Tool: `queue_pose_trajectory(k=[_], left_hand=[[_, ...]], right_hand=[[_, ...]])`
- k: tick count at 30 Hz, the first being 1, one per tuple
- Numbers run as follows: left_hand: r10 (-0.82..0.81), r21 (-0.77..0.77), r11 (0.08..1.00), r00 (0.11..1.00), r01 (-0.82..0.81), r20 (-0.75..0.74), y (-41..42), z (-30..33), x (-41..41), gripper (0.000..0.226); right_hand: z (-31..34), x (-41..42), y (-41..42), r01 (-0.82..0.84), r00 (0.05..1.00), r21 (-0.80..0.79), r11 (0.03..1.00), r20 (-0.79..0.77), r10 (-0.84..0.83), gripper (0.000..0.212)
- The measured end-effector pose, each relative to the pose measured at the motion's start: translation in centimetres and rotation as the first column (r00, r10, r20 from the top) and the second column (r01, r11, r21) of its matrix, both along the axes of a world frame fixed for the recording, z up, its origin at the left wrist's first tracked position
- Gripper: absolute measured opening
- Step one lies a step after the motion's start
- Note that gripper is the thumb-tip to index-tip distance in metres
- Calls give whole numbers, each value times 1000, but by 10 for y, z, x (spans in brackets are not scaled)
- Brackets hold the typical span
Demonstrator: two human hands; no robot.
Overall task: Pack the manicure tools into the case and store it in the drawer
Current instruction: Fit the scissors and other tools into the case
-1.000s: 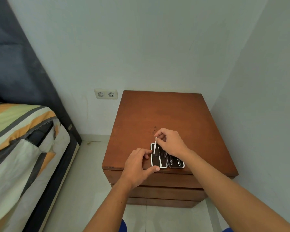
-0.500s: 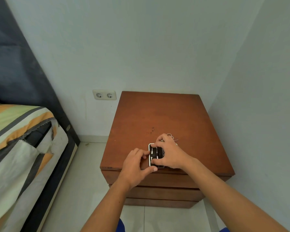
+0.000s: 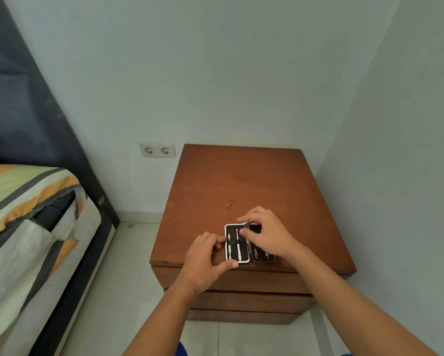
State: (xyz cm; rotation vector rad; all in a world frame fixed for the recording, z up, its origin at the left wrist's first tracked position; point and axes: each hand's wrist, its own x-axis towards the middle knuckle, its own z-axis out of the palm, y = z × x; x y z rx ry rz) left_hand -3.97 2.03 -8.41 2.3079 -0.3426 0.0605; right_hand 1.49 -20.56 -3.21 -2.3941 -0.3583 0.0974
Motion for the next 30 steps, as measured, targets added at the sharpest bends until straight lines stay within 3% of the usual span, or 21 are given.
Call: queue_pose_trajectory(k=[5, 9, 11, 17, 20, 23, 26, 30], left_hand=[[-1, 2, 1000, 1000, 1, -10, 1, 0, 0, 63], [4, -1, 1000, 1000, -4, -15, 1, 0, 0, 62], [6, -1, 1000, 1000, -6, -12, 1, 0, 0, 62], [11, 0, 1000, 1000, -11, -13, 1, -3, 0, 62], [10, 2, 1000, 1000, -9, -13, 1, -3, 0, 62], [12, -2, 1000, 1000, -12, -21, 1, -4, 1, 61], [13, -1, 1000, 1000, -13, -20, 1, -4, 1, 60], [13, 4, 1000, 1000, -13, -23, 2, -5, 1, 58]], right_hand=[[4, 27, -18, 326, 945, -19, 945, -20, -326, 8], [-1, 38, -15, 415, 898, -123, 901, -101, -428, 54], [-5, 39, -7, 419, 898, -200, 886, -57, -437, 64], [-6, 44, 4, 423, 892, -193, 886, -81, -444, 37], [-6, 46, 2, 452, 873, -66, 890, -171, -456, 22], [-7, 47, -2, 511, 851, 161, 845, -239, -469, 12], [0, 45, -8, 527, 847, 362, 769, -302, -438, 10], [10, 44, -20, 486, 872, 492, 722, -328, -363, 14]])
